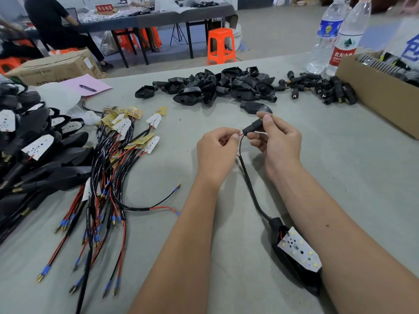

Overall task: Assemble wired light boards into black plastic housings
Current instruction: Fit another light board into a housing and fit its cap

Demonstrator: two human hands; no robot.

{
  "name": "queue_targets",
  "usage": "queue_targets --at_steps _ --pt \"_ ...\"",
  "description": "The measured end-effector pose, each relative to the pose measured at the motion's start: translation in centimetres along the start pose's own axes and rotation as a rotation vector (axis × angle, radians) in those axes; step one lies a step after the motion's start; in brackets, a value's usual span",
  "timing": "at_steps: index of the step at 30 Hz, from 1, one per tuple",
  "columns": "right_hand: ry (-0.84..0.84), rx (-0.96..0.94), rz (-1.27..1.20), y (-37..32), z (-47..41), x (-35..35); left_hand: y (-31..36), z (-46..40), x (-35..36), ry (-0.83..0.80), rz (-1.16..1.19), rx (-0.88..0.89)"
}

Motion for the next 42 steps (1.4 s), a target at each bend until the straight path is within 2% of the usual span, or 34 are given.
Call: queue_targets --at_steps 3,5,11,18,27,31,36,42 --pt "0.048 -0.003 -0.05 -0.1 -0.3 -0.3 -0.7 -0.4 -0.6 0.069 0.043 -0.098" --pt "0.062 -0.004 -0.072 0.0 -0.4 -0.4 -1.0 -0.5 -0.7 0.06 0.077 -0.131" --pt "0.065 0.015 -0.074 0.0 -0.5 -0.4 -1.0 -0.5 -0.7 0.021 0.114 -0.123" --pt "-0.025 0.03 -0.062 0.0 0.1 0.1 -0.6 -0.2 0.5 -0.022 0.1 -0.031" --pt "0.049 0.03 -0.101 0.2 -0.6 -0.3 -1.3 -0.1 0.4 -0.038 0.165 -0.164" --pt "0.026 0.044 -0.082 0.2 -0.7 -0.2 -1.1 -0.2 0.3 -0.047 0.167 -0.129" --pt "-0.008 0.075 -0.048 0.3 -0.7 -0.1 -0.9 -0.5 0.2 -0.041 0.027 -0.021" --pt "-0.015 0.066 0.023 0.6 -0.9 -0.1 -0.6 -0.3 0.0 -0.027 -0.032 0.072"
Point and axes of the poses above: each hand's wrist, its own z-axis away from the middle knuckle, its own x-axis out of the palm, y = z × x, the point moved 5 cm from there along -z, towards the middle knuckle, and after that the axes turned 14 degrees about y, right-handed, at the moved point
